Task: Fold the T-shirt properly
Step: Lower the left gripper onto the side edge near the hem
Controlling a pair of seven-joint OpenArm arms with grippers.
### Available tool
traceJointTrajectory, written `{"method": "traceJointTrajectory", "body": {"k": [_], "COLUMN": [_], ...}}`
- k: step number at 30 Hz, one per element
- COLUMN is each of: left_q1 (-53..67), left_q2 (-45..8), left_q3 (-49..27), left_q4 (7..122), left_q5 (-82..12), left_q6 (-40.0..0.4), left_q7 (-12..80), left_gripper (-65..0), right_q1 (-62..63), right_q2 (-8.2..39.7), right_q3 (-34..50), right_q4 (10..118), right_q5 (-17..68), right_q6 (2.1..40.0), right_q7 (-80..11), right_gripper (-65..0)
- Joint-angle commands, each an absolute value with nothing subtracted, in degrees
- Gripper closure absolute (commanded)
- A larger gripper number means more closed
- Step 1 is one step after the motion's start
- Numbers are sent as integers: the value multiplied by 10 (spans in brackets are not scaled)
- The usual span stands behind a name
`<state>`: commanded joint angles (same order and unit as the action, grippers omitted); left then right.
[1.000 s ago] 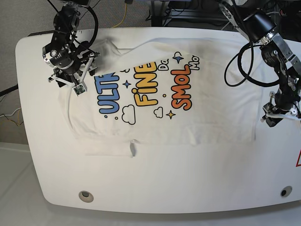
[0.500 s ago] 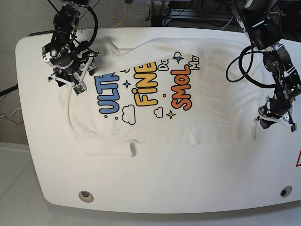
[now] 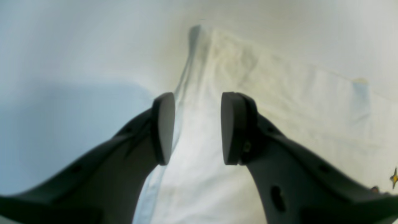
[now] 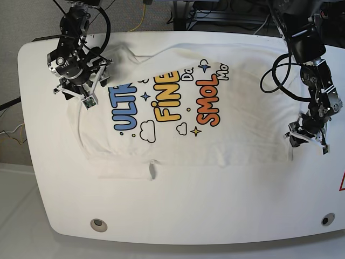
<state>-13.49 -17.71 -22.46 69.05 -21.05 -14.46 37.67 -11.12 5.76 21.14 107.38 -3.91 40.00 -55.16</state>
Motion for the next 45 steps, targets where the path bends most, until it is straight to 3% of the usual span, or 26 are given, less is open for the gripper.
{"method": "traceJointTrajectory", "body": {"k": [13, 21, 24, 28, 32, 45], "left_q1": [-175, -183, -184, -185, -186, -223], "left_q2": [-204, -206, -206, -206, -205, -207], "left_q3": [-190, -157, -153, -153, -156, -196], "left_q4": [649, 649, 648, 648, 641, 521], "left_q5": [-208, -208, -208, -211, -211, -210], "left_q6": [-204, -211, -211, -215, -247, -298], "left_q7": [369, 348, 341, 340, 340, 327], "left_gripper": [-241, -398, -427, -428, -428, -427], "right_q1": [-111, -110, -110, -110, -112, -115], "right_q2": [58, 58, 58, 58, 58, 58], "right_q3": [211, 211, 211, 211, 211, 211], "right_q4": [1073, 1073, 1073, 1072, 1072, 1072], "right_q5": [-39, -39, -39, -39, -39, -39], "right_q6": [400, 400, 400, 400, 400, 400], "right_q7": [-552, -552, -552, -552, -552, -552], "right_gripper": [-399, -399, -399, -399, -399, -399]}}
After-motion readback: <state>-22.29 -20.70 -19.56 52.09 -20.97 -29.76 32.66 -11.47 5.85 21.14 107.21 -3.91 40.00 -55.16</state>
